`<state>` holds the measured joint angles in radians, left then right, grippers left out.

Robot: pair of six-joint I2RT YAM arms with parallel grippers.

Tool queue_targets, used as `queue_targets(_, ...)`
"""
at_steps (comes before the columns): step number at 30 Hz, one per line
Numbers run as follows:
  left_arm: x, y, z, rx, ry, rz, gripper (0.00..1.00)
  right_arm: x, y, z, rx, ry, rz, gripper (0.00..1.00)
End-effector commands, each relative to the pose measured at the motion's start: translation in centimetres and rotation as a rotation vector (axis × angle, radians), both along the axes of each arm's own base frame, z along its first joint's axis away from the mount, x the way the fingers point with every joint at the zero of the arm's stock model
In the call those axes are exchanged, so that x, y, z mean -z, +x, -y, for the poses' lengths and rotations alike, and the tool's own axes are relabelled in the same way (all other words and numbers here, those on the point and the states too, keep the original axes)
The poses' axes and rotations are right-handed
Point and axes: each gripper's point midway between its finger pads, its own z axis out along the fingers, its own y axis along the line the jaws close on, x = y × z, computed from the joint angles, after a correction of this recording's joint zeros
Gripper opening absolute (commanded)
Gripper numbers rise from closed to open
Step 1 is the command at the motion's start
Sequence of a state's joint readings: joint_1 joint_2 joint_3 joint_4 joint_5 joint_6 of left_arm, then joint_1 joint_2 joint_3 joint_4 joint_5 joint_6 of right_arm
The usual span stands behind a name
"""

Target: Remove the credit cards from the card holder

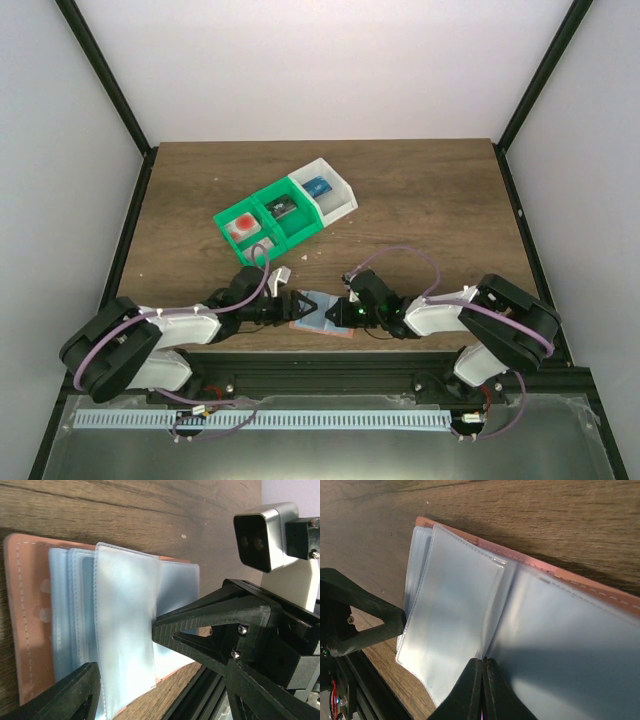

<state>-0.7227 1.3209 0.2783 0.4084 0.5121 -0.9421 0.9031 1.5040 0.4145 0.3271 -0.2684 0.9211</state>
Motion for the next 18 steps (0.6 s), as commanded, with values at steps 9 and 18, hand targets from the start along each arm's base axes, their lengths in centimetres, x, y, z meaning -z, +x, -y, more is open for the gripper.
queue_targets(9, -0.3, -0.3, 0.6, 0.03, -0.036, 0.007, 0.55, 0.7, -0.4, 0.6, 0.003, -0.023, -0.009, 0.02)
queue_targets(18, 1.2, -0.3, 0.1, 0.027, 0.03, -0.003, 0.49, 0.8, -0.4, 0.6, 0.003, -0.025, -0.008, 0.02)
